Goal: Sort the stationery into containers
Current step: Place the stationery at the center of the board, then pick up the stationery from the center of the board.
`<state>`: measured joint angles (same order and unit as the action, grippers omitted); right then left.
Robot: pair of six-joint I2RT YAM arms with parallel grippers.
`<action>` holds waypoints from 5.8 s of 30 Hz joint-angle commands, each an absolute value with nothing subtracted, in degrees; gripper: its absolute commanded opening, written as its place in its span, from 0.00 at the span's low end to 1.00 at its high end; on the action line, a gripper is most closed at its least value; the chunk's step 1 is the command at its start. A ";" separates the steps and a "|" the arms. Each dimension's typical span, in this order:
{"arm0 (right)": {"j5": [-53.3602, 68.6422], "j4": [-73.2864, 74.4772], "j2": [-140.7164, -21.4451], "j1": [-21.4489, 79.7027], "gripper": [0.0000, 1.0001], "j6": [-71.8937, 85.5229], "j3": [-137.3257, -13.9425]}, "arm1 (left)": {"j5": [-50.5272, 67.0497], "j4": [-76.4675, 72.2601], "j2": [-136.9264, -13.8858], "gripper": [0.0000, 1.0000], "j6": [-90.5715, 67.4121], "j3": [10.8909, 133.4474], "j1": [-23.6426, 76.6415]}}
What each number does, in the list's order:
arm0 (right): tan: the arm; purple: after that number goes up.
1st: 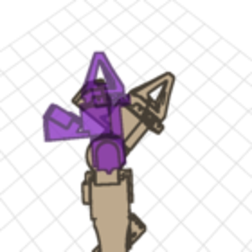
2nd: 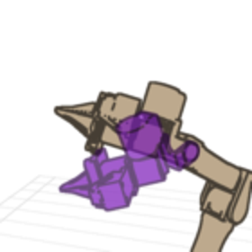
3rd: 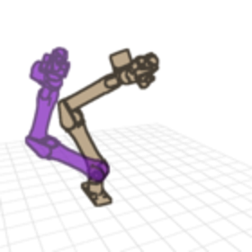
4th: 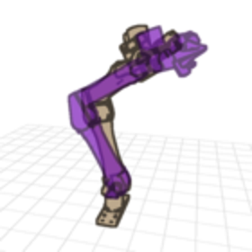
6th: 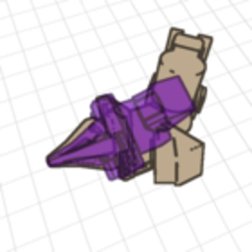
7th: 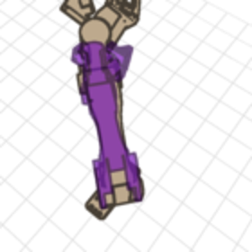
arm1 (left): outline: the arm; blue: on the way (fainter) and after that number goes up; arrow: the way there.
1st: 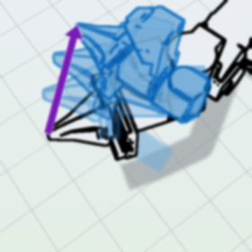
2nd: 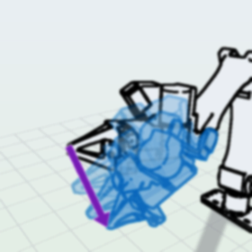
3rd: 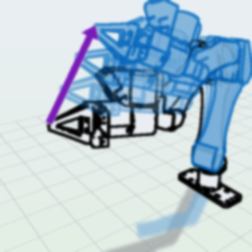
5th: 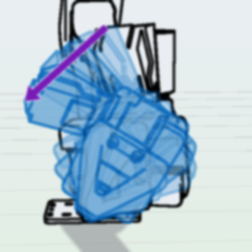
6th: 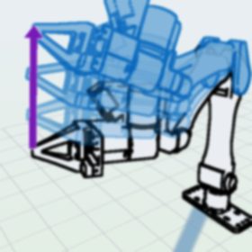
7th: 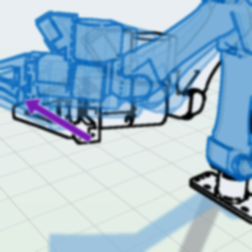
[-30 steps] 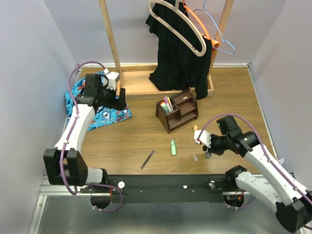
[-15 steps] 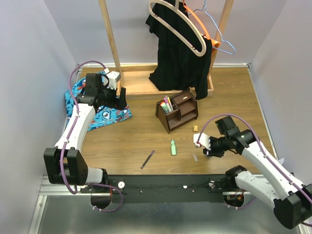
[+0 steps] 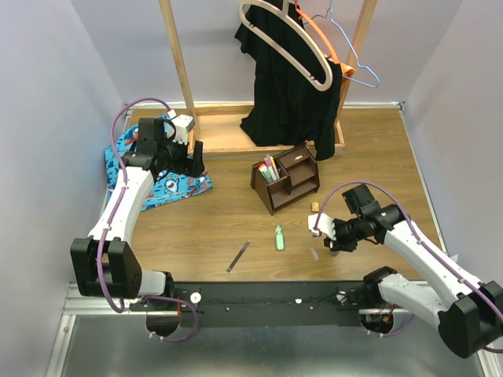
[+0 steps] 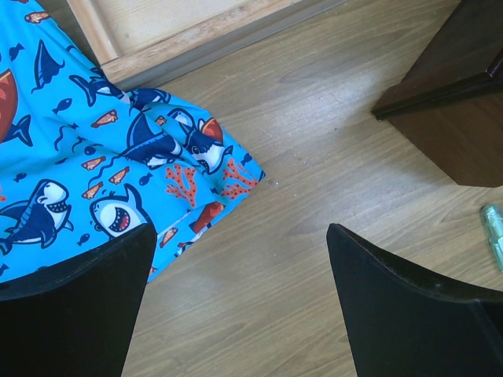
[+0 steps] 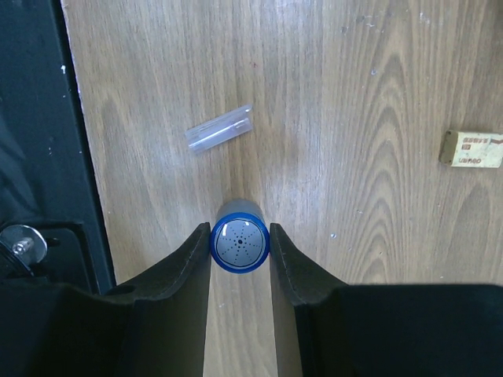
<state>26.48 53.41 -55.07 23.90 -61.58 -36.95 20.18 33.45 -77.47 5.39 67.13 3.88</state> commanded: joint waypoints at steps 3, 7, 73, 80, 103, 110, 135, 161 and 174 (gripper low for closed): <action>30.05 49.93 -55.46 23.64 0.01 -63.37 -36.04 | 19.69 33.13 -77.25 0.99 6.06 67.50 4.22; 32.25 47.03 -54.15 23.64 0.01 -63.20 -33.50 | 19.51 33.31 -77.34 0.99 6.24 67.50 4.22; 31.82 7.74 -48.86 23.47 0.01 -28.65 -22.15 | 18.19 34.72 -76.99 0.99 7.91 67.59 4.22; 32.61 9.31 -49.75 23.47 0.01 -30.58 -22.24 | 17.93 34.89 -76.55 0.99 8.09 66.71 4.22; 36.91 6.26 -52.38 23.47 0.01 -33.05 -19.52 | 17.67 34.28 -77.69 0.99 7.91 66.36 4.22; 37.53 -2.02 -56.51 23.47 0.01 -28.74 -20.29 | 17.40 34.72 -77.96 0.99 8.09 66.45 4.22; 39.64 -2.64 -64.59 23.55 0.01 -33.92 -19.51 | 16.61 34.45 -77.87 0.99 8.44 64.16 4.22; 36.65 11.85 -66.98 23.56 0.01 -35.86 -32.77 | 16.44 33.58 -78.14 0.99 8.35 67.06 4.22; 33.05 24.96 -68.37 23.55 0.01 -34.02 -57.20 | 16.87 32.34 -73.39 0.99 8.53 64.87 4.04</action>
<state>36.91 20.86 -66.85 23.77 -36.93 -53.01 17.04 33.50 -75.66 8.16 65.41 3.88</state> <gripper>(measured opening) 0.383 0.987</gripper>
